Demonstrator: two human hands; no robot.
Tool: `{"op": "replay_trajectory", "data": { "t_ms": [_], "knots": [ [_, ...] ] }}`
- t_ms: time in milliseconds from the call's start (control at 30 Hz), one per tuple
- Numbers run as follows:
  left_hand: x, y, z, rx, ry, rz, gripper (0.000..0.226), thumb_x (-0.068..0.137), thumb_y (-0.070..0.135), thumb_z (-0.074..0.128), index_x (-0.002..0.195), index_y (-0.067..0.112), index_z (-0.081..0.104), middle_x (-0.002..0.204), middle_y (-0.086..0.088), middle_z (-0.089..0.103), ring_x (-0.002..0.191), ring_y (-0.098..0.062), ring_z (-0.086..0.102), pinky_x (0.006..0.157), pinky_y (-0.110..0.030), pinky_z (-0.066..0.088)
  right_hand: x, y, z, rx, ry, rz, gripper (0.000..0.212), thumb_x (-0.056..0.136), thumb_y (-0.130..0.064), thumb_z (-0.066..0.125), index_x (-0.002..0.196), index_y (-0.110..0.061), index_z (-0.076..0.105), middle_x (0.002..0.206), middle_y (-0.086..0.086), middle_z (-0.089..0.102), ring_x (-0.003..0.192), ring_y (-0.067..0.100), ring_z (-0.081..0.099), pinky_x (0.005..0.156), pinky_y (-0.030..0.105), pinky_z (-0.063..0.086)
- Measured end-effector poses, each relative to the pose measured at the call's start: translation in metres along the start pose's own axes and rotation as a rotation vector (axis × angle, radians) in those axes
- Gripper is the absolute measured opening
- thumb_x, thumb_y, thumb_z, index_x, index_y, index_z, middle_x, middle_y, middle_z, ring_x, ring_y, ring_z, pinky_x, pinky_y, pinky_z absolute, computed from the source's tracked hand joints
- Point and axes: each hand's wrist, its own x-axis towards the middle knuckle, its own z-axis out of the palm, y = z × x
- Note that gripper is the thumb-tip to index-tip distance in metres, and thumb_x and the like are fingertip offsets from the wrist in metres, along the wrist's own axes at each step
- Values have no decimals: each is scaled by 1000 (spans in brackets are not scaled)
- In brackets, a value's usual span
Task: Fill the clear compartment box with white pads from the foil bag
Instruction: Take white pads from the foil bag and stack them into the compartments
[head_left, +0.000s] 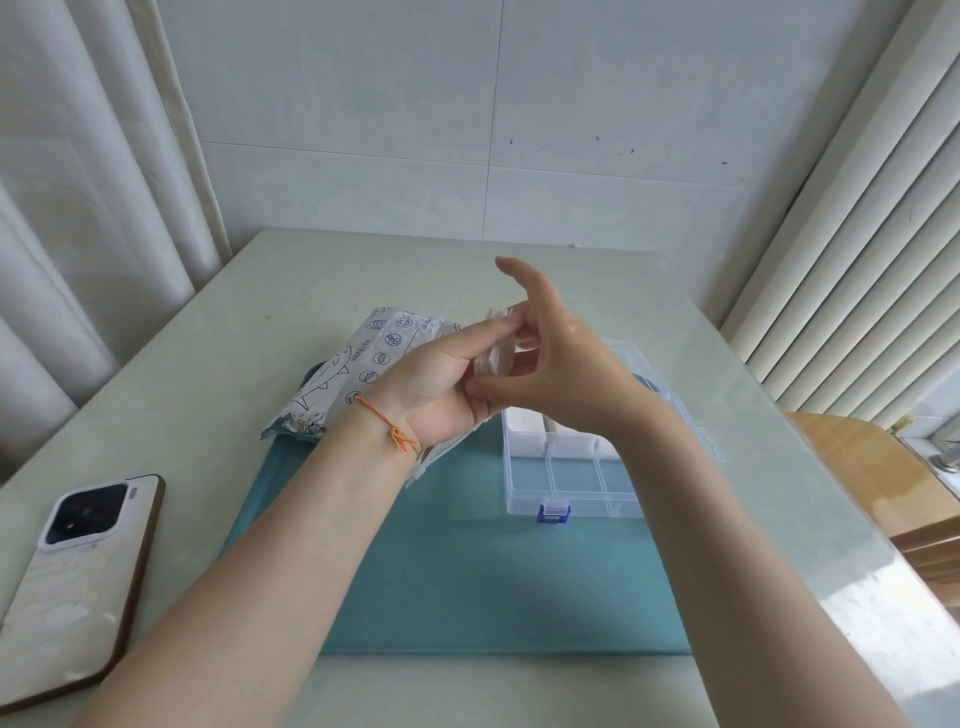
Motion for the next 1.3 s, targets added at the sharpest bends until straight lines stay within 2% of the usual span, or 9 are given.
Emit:
{"op": "replay_trajectory", "data": {
  "t_ms": [167,300,533,700,800,967,1067,1167,1300],
  "knots": [
    [-2,-1,4,-46,-2,14,20,96,30,49,93,16,62,70,9,67,68,-7,68,62,-18,55,0,0,1,-20,-14,-9,106,68,-22,86,149,-33,19,98,3,63,94,14,63,87,20,51],
    [-1,-3,8,-68,-23,-3,27,101,30,40,87,21,61,55,14,61,56,-1,64,58,-14,50,0,-2,2,-36,-10,-10,107,67,-21,87,149,-34,19,103,10,64,95,17,63,92,31,51],
    [1,-5,4,-42,-12,-34,38,96,42,48,71,27,72,71,13,64,67,-3,64,77,-21,40,-1,-4,4,-40,-32,-11,110,64,-29,88,148,-37,18,98,15,59,95,25,60,89,42,53],
    [3,-7,2,-49,-24,-80,8,83,34,60,87,31,66,83,7,49,78,-6,51,76,-24,42,-2,-5,-1,-62,-56,-28,111,66,-25,88,150,-36,16,102,-9,54,91,8,58,78,19,51],
    [5,-8,-1,-103,35,-89,6,86,23,63,91,21,61,77,4,48,67,-6,55,63,-19,47,-4,-3,-8,-62,-42,-24,114,62,-33,89,149,-39,15,119,-3,49,110,8,53,82,7,43],
    [12,-11,-1,-284,234,-40,13,90,8,62,91,10,50,70,-3,49,55,-12,61,55,-23,55,-18,-4,-15,-104,150,-9,63,69,-39,84,119,-27,46,117,-8,50,112,1,48,84,11,38],
    [18,-13,5,-272,317,51,18,93,10,59,108,6,50,85,-11,57,70,-20,67,72,-31,58,-22,-6,-11,-94,205,65,25,80,-40,75,90,-23,59,97,-8,56,91,-2,53,71,9,39],
    [19,-16,17,-240,379,89,16,93,13,57,105,5,52,106,-13,51,99,-31,62,94,-40,51,-22,-9,-7,9,184,212,24,88,-37,66,81,-15,61,74,-7,60,60,-1,49,52,11,35],
    [20,-23,30,-217,402,110,21,96,23,55,81,14,44,81,-1,34,89,-26,48,79,-34,47,-25,-9,-10,64,105,340,31,88,-45,62,86,-14,60,82,4,64,64,15,52,54,25,39]
  ]
}}
